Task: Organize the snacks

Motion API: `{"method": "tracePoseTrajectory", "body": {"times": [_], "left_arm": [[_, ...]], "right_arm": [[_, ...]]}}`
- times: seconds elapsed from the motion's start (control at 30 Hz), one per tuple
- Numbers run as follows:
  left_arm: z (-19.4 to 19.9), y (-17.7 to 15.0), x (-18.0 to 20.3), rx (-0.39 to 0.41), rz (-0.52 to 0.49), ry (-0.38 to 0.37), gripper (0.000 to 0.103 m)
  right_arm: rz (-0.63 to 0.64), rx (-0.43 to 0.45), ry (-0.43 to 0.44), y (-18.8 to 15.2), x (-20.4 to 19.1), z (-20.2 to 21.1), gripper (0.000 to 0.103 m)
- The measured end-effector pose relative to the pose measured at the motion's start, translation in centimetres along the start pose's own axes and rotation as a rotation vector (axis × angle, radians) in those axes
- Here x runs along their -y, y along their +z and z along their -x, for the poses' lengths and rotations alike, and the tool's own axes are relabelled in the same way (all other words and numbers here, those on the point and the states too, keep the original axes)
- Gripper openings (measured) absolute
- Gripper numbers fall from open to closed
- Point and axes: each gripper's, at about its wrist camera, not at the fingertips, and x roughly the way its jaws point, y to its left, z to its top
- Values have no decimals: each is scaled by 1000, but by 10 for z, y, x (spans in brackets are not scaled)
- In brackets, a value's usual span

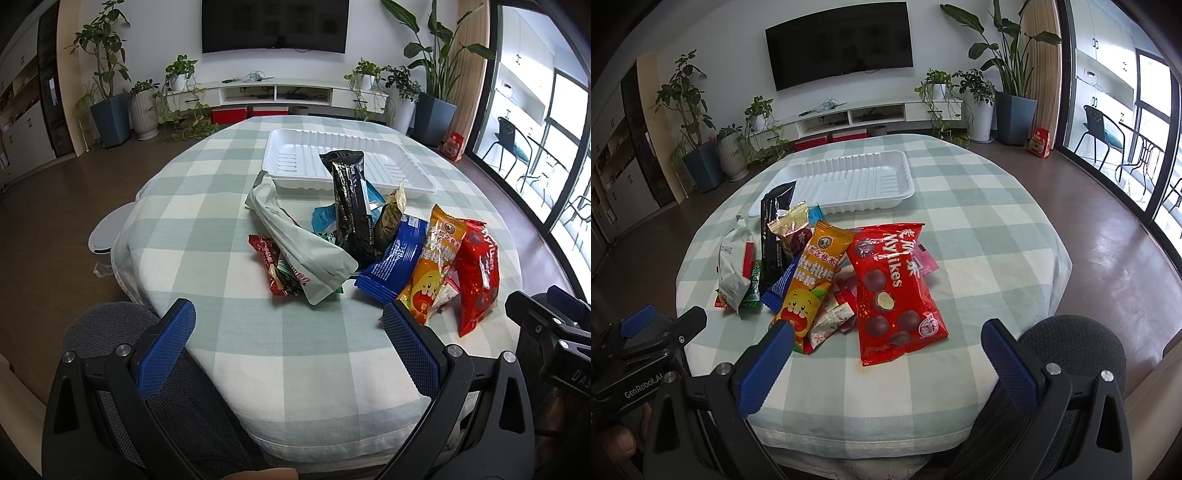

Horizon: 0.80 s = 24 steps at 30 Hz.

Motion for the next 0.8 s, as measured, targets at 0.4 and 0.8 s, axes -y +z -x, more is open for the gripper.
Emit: {"method": "tracePoseTrajectory", "body": {"times": [0.4, 0.8], "left_arm": [[0, 0, 0, -1, 1, 0, 103], [-1, 0, 0, -2, 2, -1, 103]], "right_arm": [[1, -4, -2, -3, 0, -1, 103], [1, -8, -3, -2, -1, -1, 103]]}}
